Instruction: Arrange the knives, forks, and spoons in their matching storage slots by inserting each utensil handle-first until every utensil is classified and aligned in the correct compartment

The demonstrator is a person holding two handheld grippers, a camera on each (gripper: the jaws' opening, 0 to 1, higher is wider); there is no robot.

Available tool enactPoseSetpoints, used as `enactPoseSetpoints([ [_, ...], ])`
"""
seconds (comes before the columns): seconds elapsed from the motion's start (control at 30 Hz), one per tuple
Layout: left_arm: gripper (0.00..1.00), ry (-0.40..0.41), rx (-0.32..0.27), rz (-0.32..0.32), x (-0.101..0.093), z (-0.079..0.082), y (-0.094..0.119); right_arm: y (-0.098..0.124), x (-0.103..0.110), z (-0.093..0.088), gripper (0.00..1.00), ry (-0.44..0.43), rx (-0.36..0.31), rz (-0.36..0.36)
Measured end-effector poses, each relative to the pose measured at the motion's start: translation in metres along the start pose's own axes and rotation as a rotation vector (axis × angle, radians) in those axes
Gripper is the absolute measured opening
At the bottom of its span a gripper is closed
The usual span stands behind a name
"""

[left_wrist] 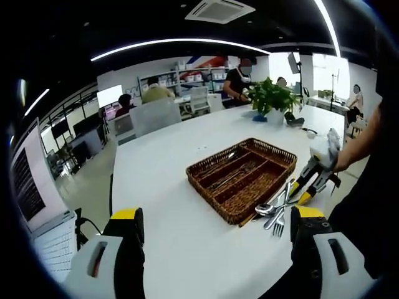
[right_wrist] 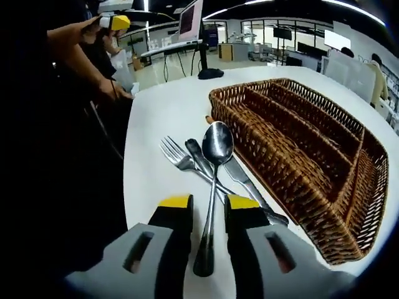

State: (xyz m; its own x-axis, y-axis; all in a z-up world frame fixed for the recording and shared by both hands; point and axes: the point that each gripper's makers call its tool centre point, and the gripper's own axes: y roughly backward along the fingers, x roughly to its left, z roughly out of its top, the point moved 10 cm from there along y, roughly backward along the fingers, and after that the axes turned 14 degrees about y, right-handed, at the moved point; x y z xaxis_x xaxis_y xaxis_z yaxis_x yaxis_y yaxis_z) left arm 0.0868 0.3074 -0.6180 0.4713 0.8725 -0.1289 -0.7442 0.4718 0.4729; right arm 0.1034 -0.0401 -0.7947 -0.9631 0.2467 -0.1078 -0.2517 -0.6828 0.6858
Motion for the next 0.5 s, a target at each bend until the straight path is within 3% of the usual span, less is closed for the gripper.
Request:
enactPoseSetpoints([
  [0.4,1.0,0.003,0.008,0.014,0.001,-0.002,0.002,-0.015,0.004,0.004,0.09,0.03,0.025,-0.026],
  [0.43,1.0,0.003,0.009,0.015,0.001,-0.002,0.003,-0.015,0.003,0.007,0.08,0.075,-0.001,-0.039],
  [0.5,1.0,0.004,0.01,0.016,0.002,-0.002,0.002,-0.014,0.004,0.005,0.05,0.076,0.032,-0.055],
])
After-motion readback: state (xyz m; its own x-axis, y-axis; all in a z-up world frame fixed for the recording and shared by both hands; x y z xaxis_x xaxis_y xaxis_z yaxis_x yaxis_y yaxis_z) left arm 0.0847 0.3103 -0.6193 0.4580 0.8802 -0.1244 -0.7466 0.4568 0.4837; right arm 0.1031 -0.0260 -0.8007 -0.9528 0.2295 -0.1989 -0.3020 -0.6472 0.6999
